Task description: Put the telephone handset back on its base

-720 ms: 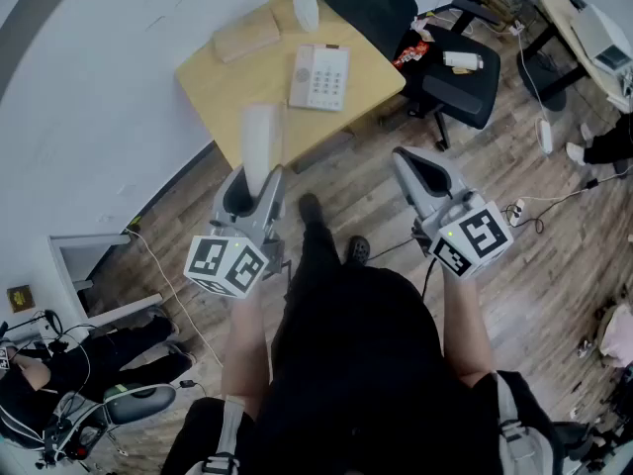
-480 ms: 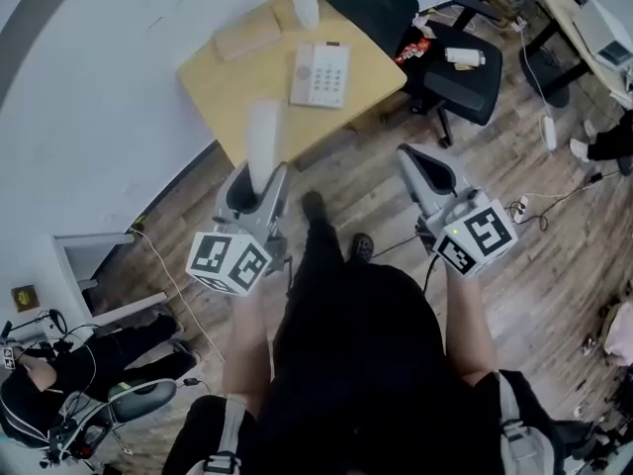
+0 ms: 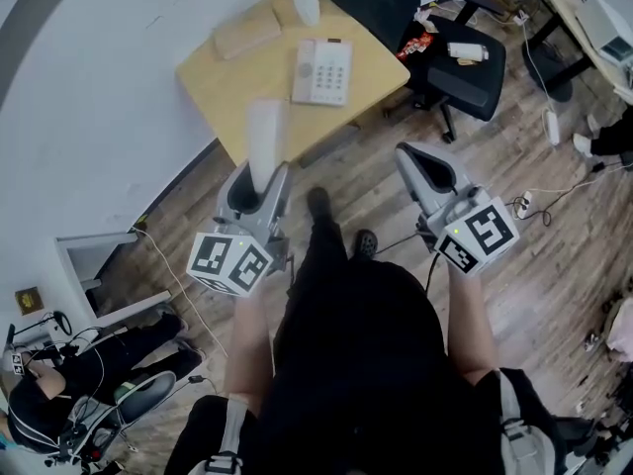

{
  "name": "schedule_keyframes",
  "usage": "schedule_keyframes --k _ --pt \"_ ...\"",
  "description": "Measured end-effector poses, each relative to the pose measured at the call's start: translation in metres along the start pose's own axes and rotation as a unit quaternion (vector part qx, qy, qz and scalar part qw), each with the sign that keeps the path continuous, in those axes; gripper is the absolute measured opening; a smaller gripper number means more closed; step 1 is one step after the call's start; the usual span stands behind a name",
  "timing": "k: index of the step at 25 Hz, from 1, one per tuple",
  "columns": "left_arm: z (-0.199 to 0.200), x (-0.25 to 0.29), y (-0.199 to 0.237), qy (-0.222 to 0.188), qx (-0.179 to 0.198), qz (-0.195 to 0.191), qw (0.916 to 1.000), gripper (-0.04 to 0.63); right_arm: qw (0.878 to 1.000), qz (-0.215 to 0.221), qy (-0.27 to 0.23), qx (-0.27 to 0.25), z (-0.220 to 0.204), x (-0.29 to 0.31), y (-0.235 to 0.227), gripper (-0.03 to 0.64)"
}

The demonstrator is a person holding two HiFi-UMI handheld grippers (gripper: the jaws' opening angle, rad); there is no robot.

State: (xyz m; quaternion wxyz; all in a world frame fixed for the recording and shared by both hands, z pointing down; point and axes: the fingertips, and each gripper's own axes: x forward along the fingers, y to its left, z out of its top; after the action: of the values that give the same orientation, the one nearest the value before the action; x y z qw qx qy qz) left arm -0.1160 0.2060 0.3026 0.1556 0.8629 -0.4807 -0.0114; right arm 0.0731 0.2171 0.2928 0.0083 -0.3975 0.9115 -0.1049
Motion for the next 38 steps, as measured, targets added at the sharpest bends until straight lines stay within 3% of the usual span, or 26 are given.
schedule_keyframes --k 4,16,38 --pt "-0.001 0.008 0.012 0.004 -0.006 -0.003 1.0000 0.215 1.000 0.020 0.006 0.008 -0.002 0.015 0.004 0.000" --pt "0.012 0.058 0.068 0.015 -0.024 -0.016 0.9995 0.215 1.000 0.014 0.010 0.023 0.012 0.079 -0.024 0.000" --pt "0.035 0.172 0.174 0.055 -0.035 -0.083 0.9945 0.215 0.997 -0.072 0.016 0.036 0.026 0.203 -0.084 0.000"
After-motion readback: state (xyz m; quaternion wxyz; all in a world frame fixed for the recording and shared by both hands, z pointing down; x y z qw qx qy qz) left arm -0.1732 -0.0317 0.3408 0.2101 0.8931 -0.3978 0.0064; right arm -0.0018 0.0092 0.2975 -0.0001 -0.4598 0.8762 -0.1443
